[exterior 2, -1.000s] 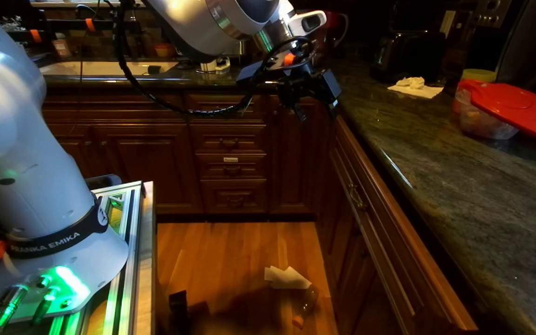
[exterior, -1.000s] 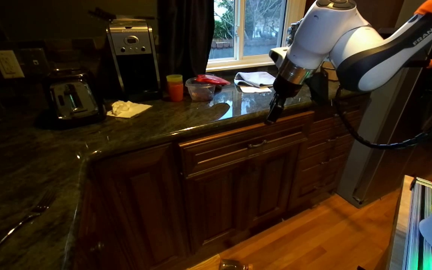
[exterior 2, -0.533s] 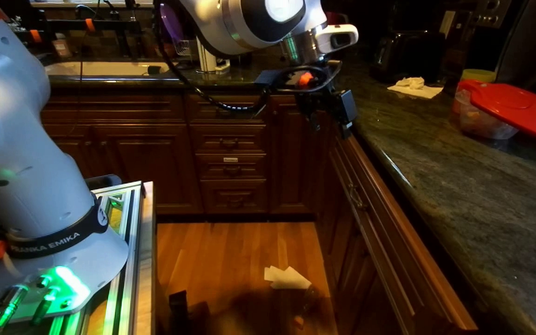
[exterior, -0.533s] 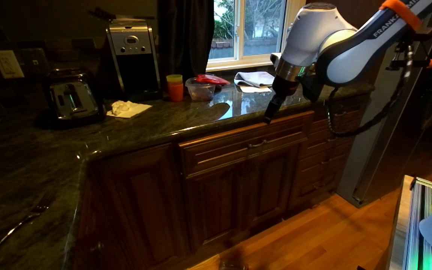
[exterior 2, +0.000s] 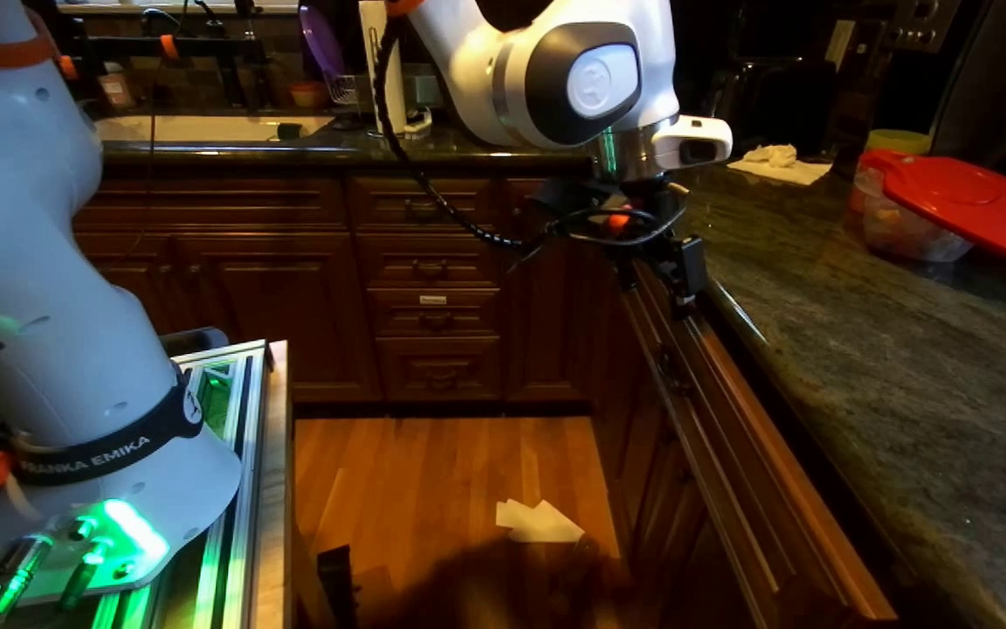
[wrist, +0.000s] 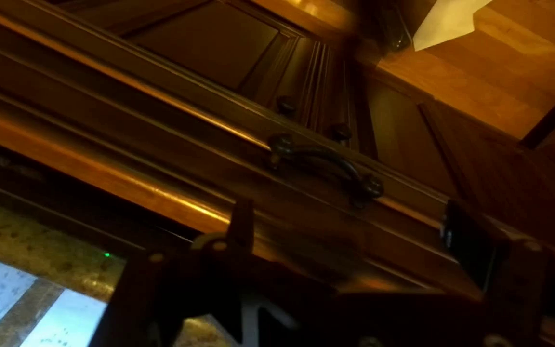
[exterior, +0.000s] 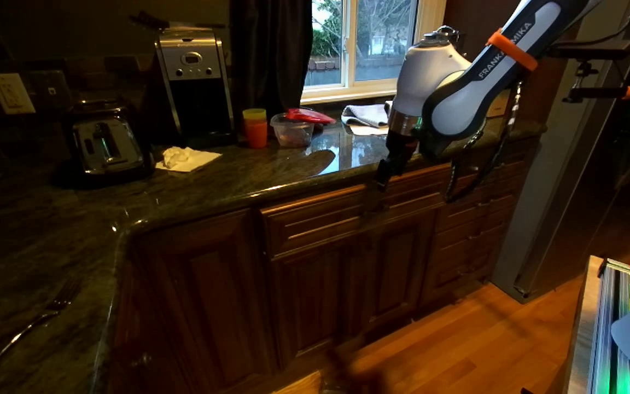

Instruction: Close the open drawer

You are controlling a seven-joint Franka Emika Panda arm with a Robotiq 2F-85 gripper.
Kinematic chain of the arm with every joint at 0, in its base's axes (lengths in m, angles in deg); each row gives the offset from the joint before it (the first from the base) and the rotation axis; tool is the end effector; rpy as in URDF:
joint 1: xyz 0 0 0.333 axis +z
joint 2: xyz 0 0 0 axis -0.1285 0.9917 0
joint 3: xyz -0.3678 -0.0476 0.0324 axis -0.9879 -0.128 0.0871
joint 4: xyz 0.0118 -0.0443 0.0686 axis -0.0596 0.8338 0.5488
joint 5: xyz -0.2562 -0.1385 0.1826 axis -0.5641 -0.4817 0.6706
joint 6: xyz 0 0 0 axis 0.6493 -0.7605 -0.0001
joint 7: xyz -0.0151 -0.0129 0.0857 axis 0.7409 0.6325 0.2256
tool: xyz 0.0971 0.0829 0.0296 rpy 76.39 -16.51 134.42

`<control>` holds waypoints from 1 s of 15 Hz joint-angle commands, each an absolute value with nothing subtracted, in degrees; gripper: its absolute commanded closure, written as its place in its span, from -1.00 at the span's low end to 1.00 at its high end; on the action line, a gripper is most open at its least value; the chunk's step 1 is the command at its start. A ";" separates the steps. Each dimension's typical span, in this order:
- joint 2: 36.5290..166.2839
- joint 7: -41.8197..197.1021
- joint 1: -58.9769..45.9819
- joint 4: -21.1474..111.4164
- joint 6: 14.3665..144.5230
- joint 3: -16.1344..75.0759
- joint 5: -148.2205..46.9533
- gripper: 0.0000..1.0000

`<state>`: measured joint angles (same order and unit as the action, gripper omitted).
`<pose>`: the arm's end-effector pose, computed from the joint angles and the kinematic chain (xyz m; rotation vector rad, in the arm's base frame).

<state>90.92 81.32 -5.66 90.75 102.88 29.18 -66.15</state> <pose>0.4989 -0.0112 0.3664 2.9642 0.1441 0.3715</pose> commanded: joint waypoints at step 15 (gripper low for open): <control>107.70 102.99 1.09 79.87 112.35 18.56 -70.81 -1.00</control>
<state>103.91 99.36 -1.37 82.16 107.69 21.63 -70.55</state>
